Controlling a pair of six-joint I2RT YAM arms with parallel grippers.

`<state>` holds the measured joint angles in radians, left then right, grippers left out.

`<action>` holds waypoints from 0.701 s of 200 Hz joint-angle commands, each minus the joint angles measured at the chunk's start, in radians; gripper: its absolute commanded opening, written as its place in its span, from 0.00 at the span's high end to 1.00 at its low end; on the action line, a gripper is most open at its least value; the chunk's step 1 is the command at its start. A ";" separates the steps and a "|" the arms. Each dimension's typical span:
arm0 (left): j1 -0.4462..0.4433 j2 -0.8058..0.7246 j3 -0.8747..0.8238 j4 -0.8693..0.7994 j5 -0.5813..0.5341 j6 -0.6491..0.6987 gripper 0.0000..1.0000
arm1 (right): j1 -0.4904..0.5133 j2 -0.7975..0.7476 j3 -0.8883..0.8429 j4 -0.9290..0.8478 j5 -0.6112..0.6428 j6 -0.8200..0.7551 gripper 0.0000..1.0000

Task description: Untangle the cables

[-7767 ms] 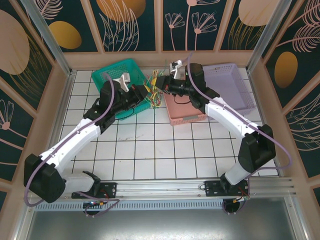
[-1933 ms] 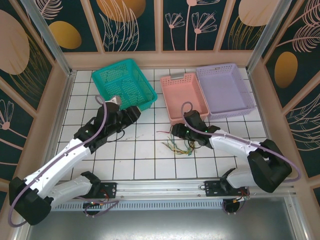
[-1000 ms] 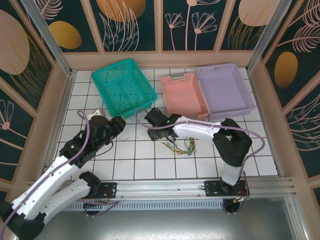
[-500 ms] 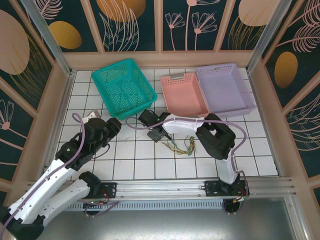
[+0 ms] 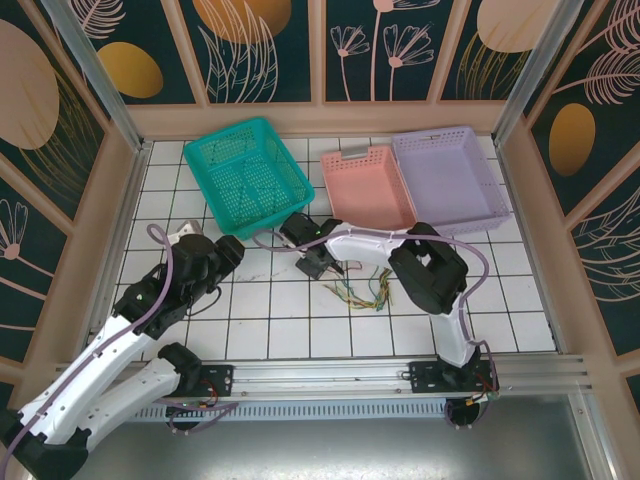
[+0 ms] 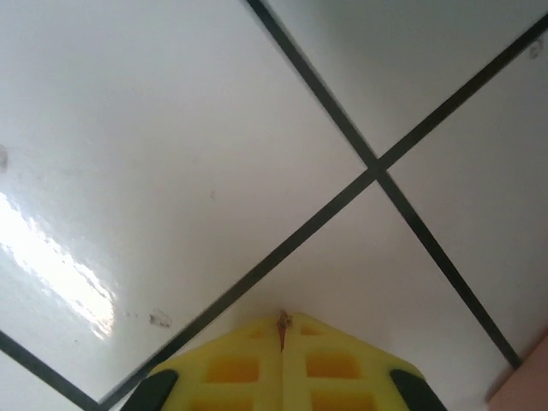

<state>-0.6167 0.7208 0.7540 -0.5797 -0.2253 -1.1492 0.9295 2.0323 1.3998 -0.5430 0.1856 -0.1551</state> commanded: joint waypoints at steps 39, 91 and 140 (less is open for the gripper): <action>-0.002 0.011 0.039 0.059 0.017 0.033 0.54 | -0.020 -0.155 0.147 0.054 -0.123 0.160 1.00; -0.002 0.050 0.010 0.253 0.115 0.078 0.51 | -0.133 -0.235 0.299 0.122 -0.310 0.395 1.00; -0.002 0.099 0.060 0.342 0.135 0.056 0.37 | -0.242 -0.289 0.368 0.192 -0.516 0.499 1.00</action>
<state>-0.6167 0.7933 0.7670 -0.3344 -0.1177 -1.1023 0.7170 1.7756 1.7191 -0.3882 -0.1856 0.2581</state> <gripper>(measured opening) 0.601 0.051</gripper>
